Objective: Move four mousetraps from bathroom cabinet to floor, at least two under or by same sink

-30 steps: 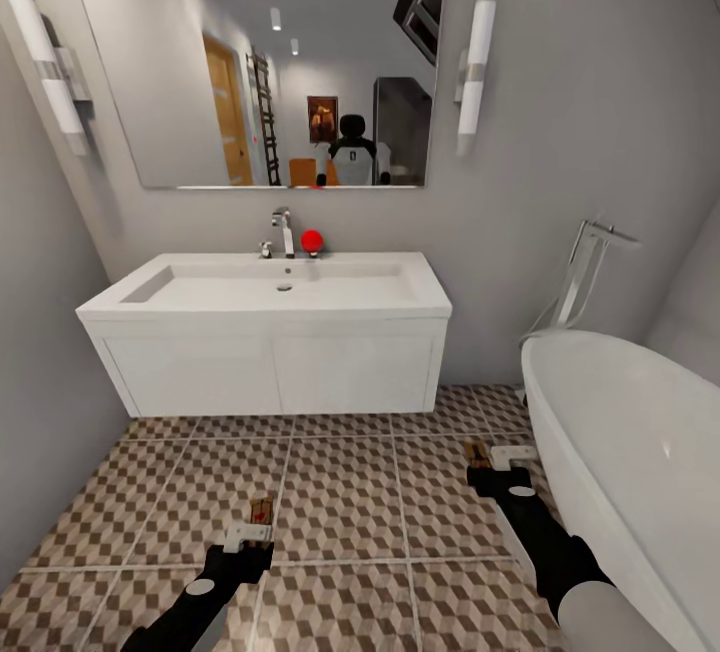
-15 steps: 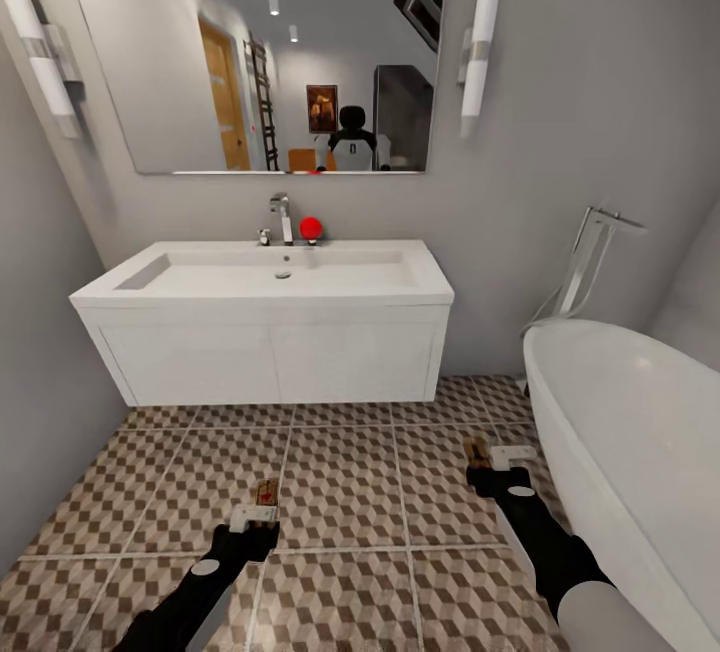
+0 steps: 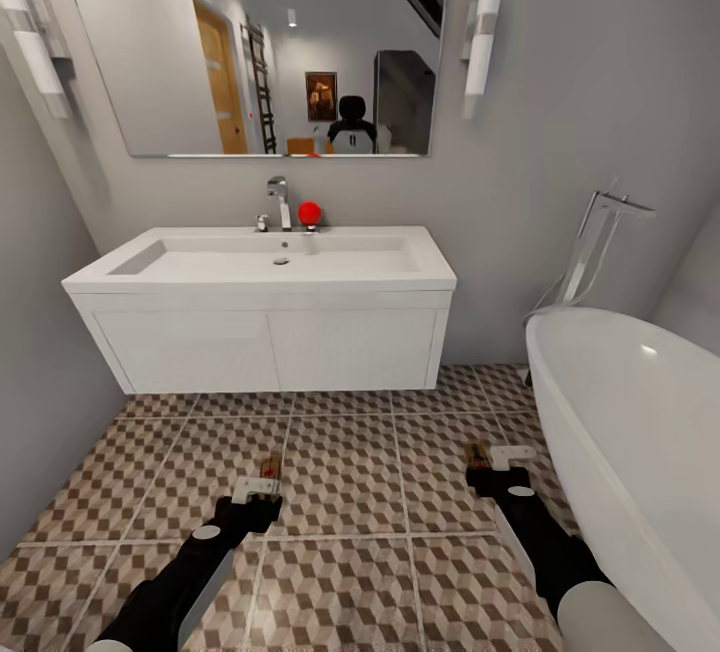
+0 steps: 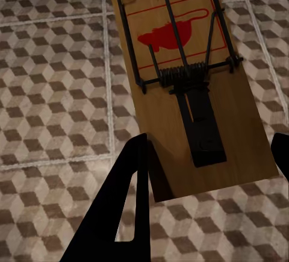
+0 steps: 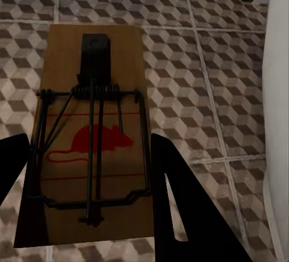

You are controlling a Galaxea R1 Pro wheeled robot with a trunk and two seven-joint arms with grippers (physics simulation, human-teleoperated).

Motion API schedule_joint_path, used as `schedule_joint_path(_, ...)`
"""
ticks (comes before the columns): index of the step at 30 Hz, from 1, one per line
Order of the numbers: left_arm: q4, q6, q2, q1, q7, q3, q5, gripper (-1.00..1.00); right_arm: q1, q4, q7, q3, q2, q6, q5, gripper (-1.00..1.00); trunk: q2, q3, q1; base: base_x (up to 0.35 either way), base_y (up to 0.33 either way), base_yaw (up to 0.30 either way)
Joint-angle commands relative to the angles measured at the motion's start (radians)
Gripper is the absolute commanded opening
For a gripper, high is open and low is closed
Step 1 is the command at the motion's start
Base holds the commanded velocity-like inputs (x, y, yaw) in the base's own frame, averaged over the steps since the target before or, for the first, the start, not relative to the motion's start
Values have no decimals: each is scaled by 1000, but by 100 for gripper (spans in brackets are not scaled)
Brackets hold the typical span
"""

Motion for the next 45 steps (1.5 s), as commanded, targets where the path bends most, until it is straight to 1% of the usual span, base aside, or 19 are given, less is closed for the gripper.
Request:
schedule_joint_path(1, -2, 5, 2, -1, 10, -7, 9, -100, 0, -2, -5, 6, -1, 7, -1, -100, -8, -6, 4, 0, 0, 0)
schedule_joint_path(3, -2, 5, 1, -1, 10, -8, 9, -100, 0, -2, -5, 14, 0, 7, -1, -100, -22, -15, 11, 0, 0, 0)
schedule_joint_path(8, 0, 5, 1, 0, 10, -9, 9, -100, 0, -2, -5, 55, 0, 4, -1, -100, -57, -39, 31, 0, 0, 0)
schedule_joint_path(11, 0, 5, 1, -1, 10, -9, 9, -100, 0, -2, -6, 62, 0, 2, -1, -100, -78, -53, 42, 0, 0, 0)
schedule_joint_path(15, 0, 5, 1, 0, 10, -9, 9, -100, 0, -11, -6, 65, 2, 2, -1, -100, -106, -72, 57, 0, 0, 0)
schedule_joint_path(22, -3, 5, 1, 0, 10, -9, 9, -100, 0, -50, -8, 67, 21, 3, -2, -100, -155, -105, 84, 0, 0, 0)
schedule_joint_path(37, -9, 2, 2, 0, 12, -7, 9, -100, 0, -52, -8, 67, 23, 3, -3, -100, -260, -176, 142, 0, 0, 0)
schedule_joint_path(45, -56, 5, 3, -1, 12, -7, 9, -100, 0, -52, -6, 68, 24, 3, -4, -100, -316, -213, 172, 0, 0, 0)
